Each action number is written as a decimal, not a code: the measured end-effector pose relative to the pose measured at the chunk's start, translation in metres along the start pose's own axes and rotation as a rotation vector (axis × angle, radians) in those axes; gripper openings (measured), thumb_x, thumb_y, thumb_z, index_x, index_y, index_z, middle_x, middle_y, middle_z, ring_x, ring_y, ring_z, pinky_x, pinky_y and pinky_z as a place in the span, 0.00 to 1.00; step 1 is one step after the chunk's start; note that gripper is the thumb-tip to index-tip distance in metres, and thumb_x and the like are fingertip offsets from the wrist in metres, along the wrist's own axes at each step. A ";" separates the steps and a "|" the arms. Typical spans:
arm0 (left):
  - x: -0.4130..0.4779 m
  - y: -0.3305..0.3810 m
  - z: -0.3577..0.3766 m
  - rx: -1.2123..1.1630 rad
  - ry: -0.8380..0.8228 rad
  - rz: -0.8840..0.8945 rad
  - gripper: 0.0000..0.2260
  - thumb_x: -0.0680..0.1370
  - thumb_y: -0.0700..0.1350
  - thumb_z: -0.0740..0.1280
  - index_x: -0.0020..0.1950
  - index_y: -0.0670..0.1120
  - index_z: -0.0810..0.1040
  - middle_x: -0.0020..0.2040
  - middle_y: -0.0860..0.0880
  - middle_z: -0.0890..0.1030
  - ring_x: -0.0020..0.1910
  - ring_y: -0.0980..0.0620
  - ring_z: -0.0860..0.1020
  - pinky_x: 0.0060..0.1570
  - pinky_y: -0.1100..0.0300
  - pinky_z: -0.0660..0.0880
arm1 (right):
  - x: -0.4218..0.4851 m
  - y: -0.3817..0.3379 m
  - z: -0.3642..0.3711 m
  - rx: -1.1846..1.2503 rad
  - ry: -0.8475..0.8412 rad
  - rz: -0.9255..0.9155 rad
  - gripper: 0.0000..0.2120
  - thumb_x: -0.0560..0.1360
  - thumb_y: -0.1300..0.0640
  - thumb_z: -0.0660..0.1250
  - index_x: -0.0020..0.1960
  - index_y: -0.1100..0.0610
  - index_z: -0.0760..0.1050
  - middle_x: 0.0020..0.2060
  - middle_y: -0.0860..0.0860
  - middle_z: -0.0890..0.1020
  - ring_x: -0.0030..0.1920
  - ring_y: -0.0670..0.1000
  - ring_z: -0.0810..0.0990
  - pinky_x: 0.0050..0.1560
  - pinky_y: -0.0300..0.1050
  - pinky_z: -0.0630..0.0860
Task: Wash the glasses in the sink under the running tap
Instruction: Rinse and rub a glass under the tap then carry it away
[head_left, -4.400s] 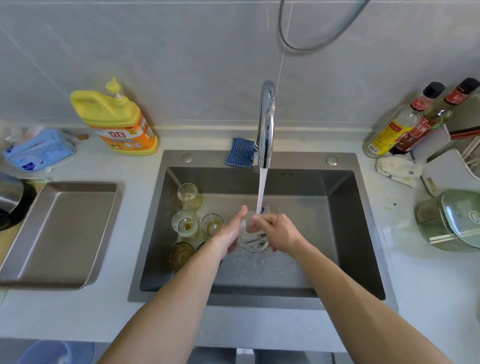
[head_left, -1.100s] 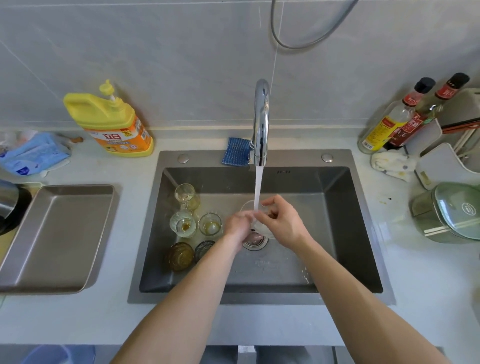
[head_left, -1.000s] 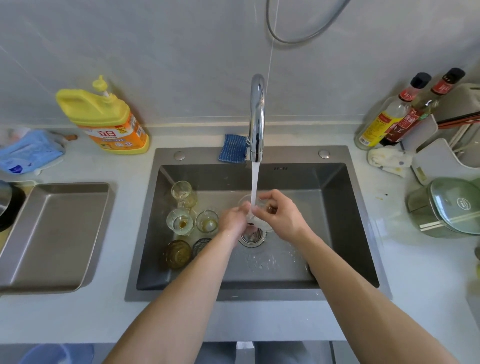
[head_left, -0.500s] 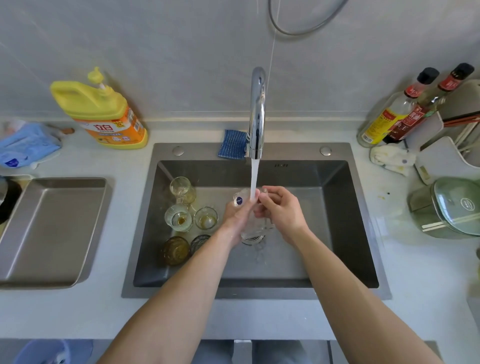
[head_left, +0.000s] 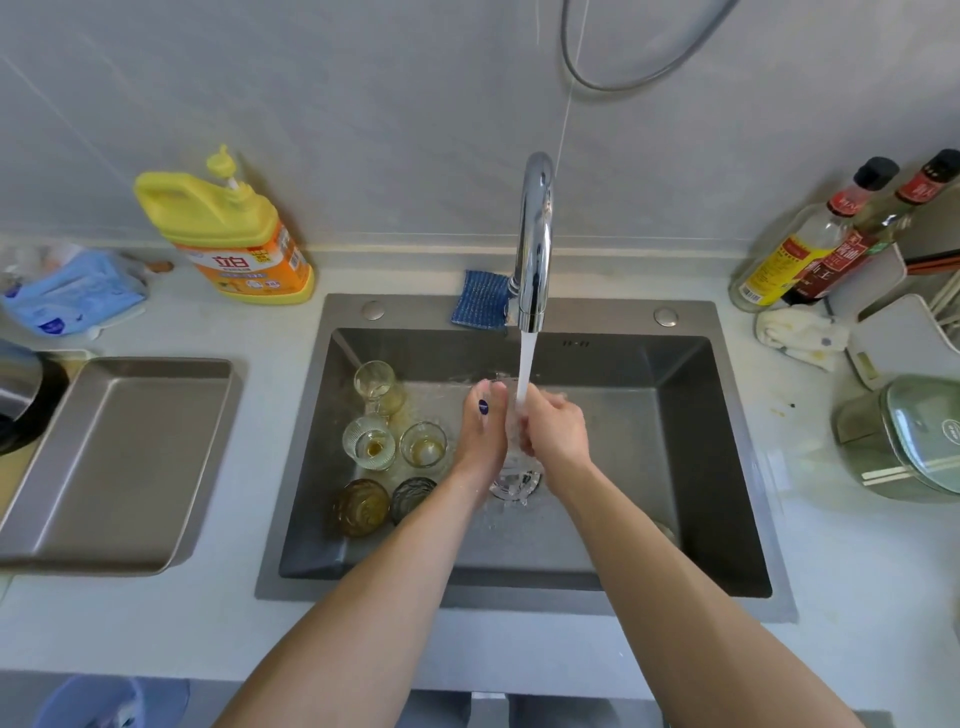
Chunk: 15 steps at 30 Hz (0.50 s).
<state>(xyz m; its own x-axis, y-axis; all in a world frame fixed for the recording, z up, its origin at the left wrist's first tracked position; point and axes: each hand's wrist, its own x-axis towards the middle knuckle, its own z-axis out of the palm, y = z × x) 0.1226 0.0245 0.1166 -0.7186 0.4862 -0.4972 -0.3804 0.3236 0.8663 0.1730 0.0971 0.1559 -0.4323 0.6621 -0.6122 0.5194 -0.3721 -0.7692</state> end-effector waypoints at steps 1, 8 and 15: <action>-0.002 0.002 0.000 0.002 -0.003 0.015 0.36 0.79 0.74 0.53 0.77 0.50 0.66 0.74 0.48 0.74 0.71 0.47 0.74 0.71 0.45 0.72 | 0.002 0.001 0.001 0.008 0.064 0.034 0.18 0.77 0.48 0.63 0.32 0.56 0.71 0.28 0.53 0.74 0.32 0.53 0.70 0.37 0.46 0.69; -0.009 0.004 0.000 0.082 0.011 -0.127 0.27 0.82 0.70 0.54 0.51 0.50 0.82 0.48 0.48 0.84 0.52 0.47 0.83 0.46 0.53 0.80 | 0.002 -0.001 -0.004 -0.179 -0.062 -0.096 0.22 0.84 0.46 0.59 0.36 0.55 0.77 0.29 0.50 0.77 0.28 0.49 0.72 0.31 0.42 0.67; 0.012 -0.027 0.010 -0.150 -0.110 -0.461 0.40 0.66 0.84 0.60 0.39 0.45 0.74 0.32 0.43 0.75 0.32 0.45 0.76 0.34 0.52 0.70 | -0.013 0.003 0.001 -0.002 -0.080 -0.235 0.21 0.84 0.45 0.63 0.40 0.58 0.78 0.25 0.54 0.78 0.21 0.51 0.73 0.23 0.42 0.70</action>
<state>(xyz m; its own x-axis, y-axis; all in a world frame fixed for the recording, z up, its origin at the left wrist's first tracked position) 0.1298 0.0298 0.0867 -0.3928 0.4054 -0.8255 -0.7298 0.4088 0.5480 0.1795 0.0873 0.1614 -0.5980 0.6770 -0.4289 0.3990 -0.2126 -0.8920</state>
